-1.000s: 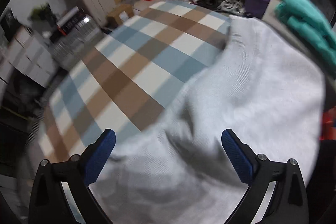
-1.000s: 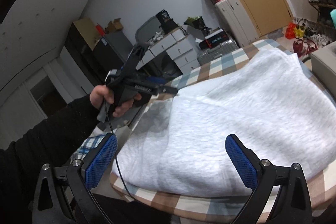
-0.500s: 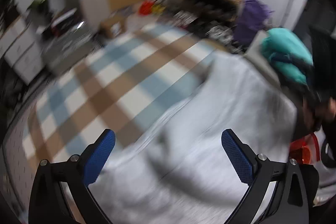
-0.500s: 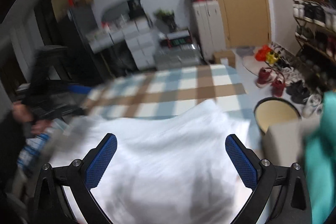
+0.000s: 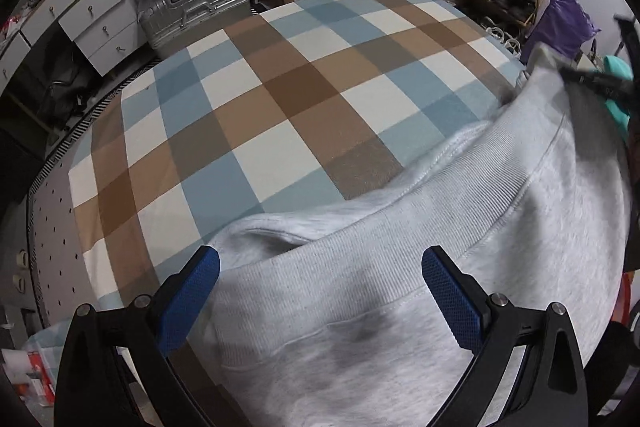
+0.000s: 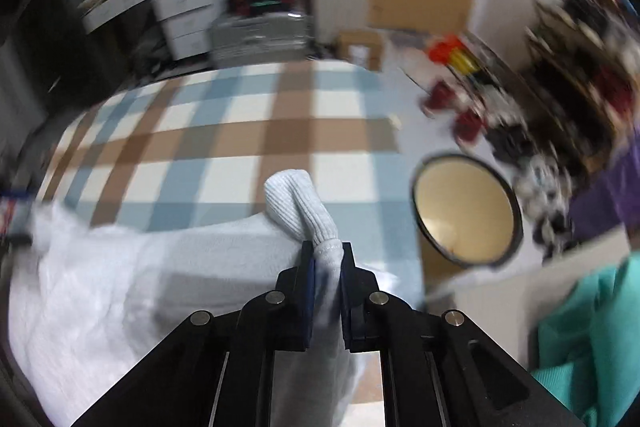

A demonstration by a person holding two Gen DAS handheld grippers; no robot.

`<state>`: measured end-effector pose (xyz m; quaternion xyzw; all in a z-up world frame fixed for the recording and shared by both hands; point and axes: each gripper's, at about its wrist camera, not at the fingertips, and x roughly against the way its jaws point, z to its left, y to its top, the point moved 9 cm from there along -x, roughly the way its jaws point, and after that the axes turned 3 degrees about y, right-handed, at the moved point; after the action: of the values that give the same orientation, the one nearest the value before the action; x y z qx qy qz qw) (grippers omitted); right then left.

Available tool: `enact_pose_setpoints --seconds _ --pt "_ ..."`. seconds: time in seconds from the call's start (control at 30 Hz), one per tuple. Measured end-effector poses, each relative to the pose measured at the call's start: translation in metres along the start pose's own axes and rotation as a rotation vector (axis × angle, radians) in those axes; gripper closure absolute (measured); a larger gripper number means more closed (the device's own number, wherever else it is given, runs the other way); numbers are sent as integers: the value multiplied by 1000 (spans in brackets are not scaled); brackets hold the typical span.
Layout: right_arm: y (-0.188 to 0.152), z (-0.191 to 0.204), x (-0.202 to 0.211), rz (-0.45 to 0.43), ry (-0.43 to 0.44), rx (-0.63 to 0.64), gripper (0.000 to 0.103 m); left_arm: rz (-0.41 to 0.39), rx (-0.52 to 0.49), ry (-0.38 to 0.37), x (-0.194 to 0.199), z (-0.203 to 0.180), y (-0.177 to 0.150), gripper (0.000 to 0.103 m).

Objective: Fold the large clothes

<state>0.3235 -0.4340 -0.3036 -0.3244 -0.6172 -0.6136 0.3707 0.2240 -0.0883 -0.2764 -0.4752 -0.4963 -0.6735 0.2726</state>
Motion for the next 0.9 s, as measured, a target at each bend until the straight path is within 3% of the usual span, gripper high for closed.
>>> enact_pose_setpoints --seconds 0.17,0.27,0.33,0.43,0.53,0.63,0.67,0.7,0.77,0.9 --pt "-7 4 -17 35 -79 86 61 8 -59 21 -7 -2 -2 4" --pt "-5 4 14 -39 4 32 36 26 -110 25 -14 -8 -6 4" --pt "-6 7 46 -130 50 18 27 30 -145 0 -18 -16 -7 4" --pt "-24 28 84 -218 116 69 20 55 -222 30 -30 -25 -10 4" --pt "-49 55 102 -257 192 135 19 102 -278 63 -43 -27 -17 8" --pt "-75 81 106 -248 251 201 19 136 -243 19 -43 -25 -21 42" --pt "-80 87 104 -239 269 212 19 143 -242 9 -41 -25 -23 71" --pt "-87 94 101 -226 296 221 19 143 -251 48 -39 -22 -24 94" --pt "-101 104 92 -193 324 240 19 143 -260 103 -34 -17 -27 97" --pt "-113 101 58 -122 235 238 19 97 -265 224 -18 -8 -24 101"
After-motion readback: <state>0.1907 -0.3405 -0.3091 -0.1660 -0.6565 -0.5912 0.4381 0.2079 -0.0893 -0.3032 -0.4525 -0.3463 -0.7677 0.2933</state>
